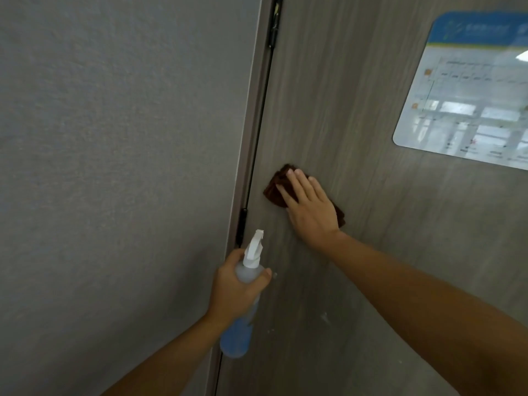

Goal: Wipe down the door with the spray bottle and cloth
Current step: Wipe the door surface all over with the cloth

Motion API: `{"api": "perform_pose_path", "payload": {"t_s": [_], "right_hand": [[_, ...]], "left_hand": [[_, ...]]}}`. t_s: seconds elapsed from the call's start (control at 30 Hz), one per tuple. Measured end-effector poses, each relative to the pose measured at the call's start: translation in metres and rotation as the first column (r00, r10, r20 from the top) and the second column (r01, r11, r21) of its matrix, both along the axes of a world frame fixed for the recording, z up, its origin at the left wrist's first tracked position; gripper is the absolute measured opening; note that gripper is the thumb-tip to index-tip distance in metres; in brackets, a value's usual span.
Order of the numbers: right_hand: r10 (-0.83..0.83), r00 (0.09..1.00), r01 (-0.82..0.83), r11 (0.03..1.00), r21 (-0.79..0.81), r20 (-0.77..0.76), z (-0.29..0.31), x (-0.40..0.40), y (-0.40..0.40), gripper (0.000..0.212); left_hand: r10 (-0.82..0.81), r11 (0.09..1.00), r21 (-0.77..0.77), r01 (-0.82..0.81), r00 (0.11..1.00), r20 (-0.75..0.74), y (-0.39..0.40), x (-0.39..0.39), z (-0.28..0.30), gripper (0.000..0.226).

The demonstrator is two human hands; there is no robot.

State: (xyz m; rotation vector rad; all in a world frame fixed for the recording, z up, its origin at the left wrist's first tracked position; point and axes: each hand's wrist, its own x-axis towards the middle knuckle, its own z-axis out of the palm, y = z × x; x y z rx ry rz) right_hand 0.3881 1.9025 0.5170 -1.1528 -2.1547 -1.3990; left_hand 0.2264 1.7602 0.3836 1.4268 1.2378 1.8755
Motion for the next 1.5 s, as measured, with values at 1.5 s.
{"api": "perform_pose_path", "payload": {"t_s": [1.5], "right_hand": [[0.07, 0.992, -0.077, 0.995, 0.066, 0.109, -0.084, 0.087, -0.009, 0.066]], "left_hand": [[-0.016, 1.0, -0.002, 0.016, 1.0, 0.026, 0.023, 0.034, -0.01, 0.033]]}}
